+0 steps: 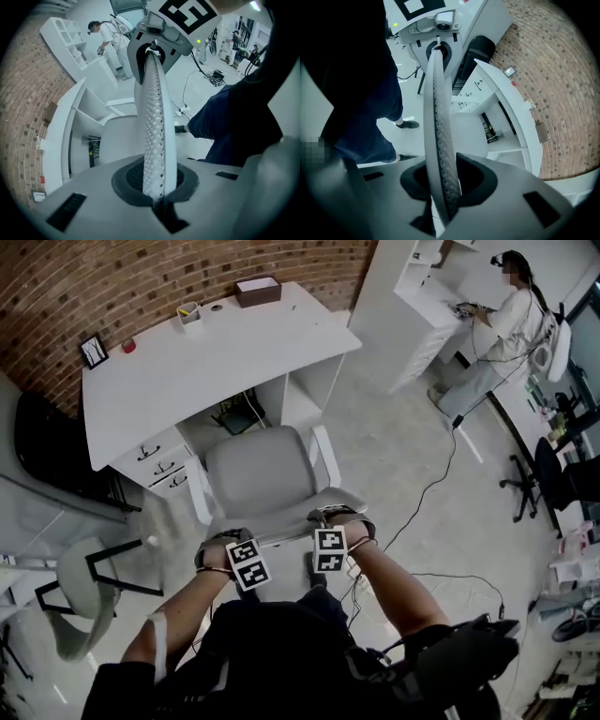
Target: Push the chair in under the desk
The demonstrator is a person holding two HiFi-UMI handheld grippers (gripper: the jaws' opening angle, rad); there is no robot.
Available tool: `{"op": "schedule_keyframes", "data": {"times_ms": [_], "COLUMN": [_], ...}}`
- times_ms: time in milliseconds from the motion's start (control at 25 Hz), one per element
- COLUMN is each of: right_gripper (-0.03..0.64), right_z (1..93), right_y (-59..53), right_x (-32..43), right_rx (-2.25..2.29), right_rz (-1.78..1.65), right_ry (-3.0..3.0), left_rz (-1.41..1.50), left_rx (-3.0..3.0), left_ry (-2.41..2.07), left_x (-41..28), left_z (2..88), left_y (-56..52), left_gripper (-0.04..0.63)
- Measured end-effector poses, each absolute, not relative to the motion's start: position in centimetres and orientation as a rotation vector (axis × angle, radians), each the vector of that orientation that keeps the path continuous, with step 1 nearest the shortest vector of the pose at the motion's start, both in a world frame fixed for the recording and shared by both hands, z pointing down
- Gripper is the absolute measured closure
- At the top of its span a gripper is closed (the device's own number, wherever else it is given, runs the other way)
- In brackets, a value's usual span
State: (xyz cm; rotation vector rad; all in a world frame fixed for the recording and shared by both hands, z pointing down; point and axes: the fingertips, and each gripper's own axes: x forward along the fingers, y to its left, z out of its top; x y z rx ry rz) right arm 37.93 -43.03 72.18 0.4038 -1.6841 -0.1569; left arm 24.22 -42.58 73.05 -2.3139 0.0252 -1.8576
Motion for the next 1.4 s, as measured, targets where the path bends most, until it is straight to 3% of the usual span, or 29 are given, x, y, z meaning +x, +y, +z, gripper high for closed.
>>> {"op": "schedule_keyframes", "data": {"times_ms": [1400], "right_gripper": [0.549], "right_z": [72.7], "right_y": [-56.8], "right_x": [44.1], "right_rx": [0.121], "right_rz": [-0.386], "right_ry": [-1.792], "left_rz": [-2.026], "left_rx": [-2.369], "left_ry": [0.441], "left_x": [31.0], "left_z": [73.6], "left_y": [-52.8], "left_gripper": [0.581]}}
